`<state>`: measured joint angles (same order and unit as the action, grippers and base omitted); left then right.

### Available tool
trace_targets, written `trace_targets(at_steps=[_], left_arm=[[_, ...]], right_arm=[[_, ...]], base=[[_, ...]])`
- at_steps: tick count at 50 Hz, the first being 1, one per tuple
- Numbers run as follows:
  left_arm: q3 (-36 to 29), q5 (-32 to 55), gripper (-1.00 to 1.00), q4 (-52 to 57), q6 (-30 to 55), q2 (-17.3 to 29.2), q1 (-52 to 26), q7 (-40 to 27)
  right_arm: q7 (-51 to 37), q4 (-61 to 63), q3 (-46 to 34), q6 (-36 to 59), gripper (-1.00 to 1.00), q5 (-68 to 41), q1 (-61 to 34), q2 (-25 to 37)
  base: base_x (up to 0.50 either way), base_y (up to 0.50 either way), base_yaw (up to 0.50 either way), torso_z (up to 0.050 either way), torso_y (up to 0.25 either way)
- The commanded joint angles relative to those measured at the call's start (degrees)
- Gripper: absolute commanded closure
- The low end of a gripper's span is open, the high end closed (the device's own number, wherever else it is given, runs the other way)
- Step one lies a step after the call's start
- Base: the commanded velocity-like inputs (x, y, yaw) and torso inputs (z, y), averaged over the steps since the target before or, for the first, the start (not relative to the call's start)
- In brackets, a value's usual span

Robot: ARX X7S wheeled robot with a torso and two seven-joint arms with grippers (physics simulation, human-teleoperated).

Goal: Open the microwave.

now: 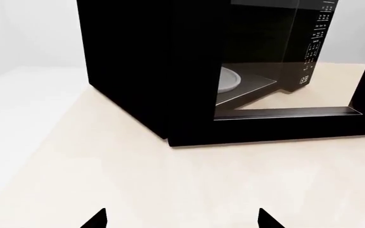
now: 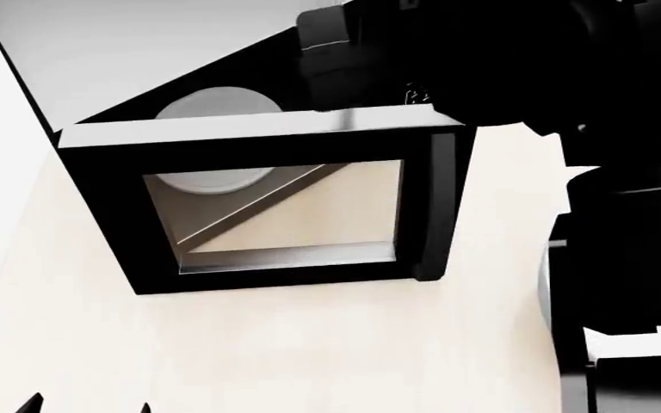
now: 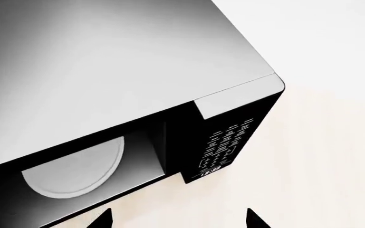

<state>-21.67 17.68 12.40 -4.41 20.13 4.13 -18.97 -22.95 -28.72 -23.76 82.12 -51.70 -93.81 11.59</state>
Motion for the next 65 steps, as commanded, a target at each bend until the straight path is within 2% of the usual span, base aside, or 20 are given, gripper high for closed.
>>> trace_targets(at_steps=[1, 46, 55, 65], left_arm=[[-0.05, 0.16, -1.0, -0.03, -0.08, 0.14, -0.09, -0.13], [-0.54, 0.52, -1.0, 0.46, 0.06, 0.68, -0.15, -0.82], [-0.58, 0.62, -1.0, 0.84, 0.16, 0.89, -0.09, -1.02], [-0.63, 0.65, -1.0, 0.89, -0.11, 1.02, 0.03, -1.13]], right_arm=[[1.2, -2.33, -1.95, -1.61, -1.0, 0.52, 0.77, 0.14], [-1.64, -1.61, -2.49, 2.91, -1.0, -4.17, 1.6, 1.12], [-5.52, 1.33, -0.47, 6.46, -1.0, -7.97, 2.37, 1.22], [-13.68, 4.12, -0.19, 7.23, -1.0, -18.97, 3.71, 3.61]], base=[[0.0, 0.0, 0.0, 0.0, 0.0], [0.0, 0.0, 0.0, 0.0, 0.0], [0.0, 0.0, 0.0, 0.0, 0.0], [0.0, 0.0, 0.0, 0.0, 0.0]])
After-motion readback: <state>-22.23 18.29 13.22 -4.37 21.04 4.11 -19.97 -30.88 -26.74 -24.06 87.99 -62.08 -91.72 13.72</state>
